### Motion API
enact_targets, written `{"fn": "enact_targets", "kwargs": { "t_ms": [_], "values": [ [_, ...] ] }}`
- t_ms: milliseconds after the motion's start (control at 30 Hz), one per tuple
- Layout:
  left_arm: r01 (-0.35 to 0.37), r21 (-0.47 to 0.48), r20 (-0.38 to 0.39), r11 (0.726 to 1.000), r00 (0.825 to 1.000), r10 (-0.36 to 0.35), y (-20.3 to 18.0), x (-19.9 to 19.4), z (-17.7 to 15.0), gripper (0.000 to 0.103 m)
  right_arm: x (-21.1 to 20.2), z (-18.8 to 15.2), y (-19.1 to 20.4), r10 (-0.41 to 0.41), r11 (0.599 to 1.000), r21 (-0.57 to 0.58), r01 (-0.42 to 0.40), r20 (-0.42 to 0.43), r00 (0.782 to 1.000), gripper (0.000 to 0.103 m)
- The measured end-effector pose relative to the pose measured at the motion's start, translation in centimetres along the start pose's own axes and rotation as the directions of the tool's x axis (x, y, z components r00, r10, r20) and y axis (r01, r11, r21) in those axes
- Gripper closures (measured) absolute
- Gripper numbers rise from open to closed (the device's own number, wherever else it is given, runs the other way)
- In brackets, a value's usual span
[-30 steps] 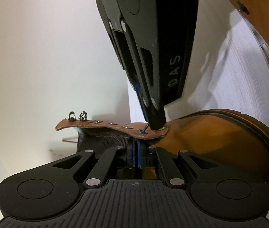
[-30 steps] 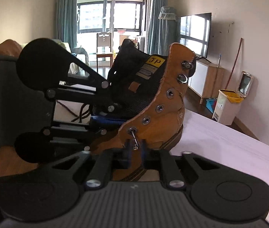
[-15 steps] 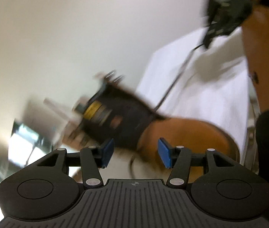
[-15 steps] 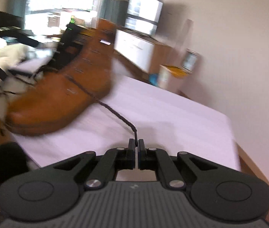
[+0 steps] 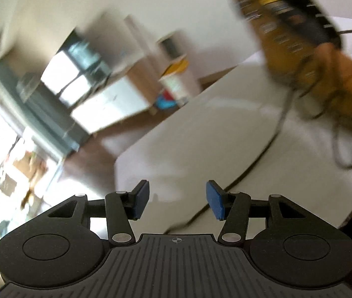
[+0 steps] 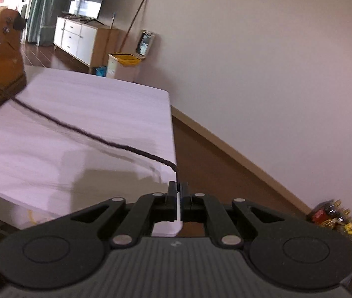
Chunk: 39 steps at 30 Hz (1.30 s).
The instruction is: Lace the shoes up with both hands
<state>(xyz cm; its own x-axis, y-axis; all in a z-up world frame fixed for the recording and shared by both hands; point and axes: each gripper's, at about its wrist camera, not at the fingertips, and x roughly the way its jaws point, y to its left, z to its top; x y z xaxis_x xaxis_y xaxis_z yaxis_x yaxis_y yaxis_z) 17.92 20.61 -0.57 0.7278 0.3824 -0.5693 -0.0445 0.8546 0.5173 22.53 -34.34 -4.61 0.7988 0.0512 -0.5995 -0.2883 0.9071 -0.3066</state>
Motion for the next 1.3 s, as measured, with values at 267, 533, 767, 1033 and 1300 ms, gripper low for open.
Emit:
{"fn": "enact_targets", "kwargs": {
  "t_ms": [267, 533, 767, 1033, 1300],
  "values": [
    [0.029, -0.164, -0.068, 0.986, 0.997, -0.040, 7.7, -2.0, -6.2, 0.051, -1.2, 0.9, 2.3, 0.084, 0.996, 0.008, -0.085, 0.037, 0.996, 0.101],
    [0.242, -0.180, 0.008, 0.953, 0.970, -0.245, 8.1, -0.6, -7.0, 0.065, -1.6, 1.9, 5.5, 0.130, 0.991, 0.006, -0.130, 0.052, 0.990, 0.101],
    [0.342, -0.105, 0.026, 0.934, 0.940, -0.341, 6.6, 3.1, -5.3, 0.074, -2.1, 2.4, 7.6, 0.154, 0.988, -0.013, -0.153, 0.047, 0.987, 0.101],
    [0.347, -0.071, -0.038, 0.935, 0.936, -0.351, 5.6, 4.4, -4.6, 0.098, -2.7, 2.9, 8.7, 0.194, 0.981, -0.027, -0.192, 0.072, 0.978, 0.101],
    [0.364, -0.130, -0.042, 0.922, 0.927, -0.372, 4.6, 0.8, -4.0, 0.103, -4.0, 3.3, 10.3, 0.262, 0.965, -0.033, -0.260, 0.120, 0.957, 0.101]
  ]
}}
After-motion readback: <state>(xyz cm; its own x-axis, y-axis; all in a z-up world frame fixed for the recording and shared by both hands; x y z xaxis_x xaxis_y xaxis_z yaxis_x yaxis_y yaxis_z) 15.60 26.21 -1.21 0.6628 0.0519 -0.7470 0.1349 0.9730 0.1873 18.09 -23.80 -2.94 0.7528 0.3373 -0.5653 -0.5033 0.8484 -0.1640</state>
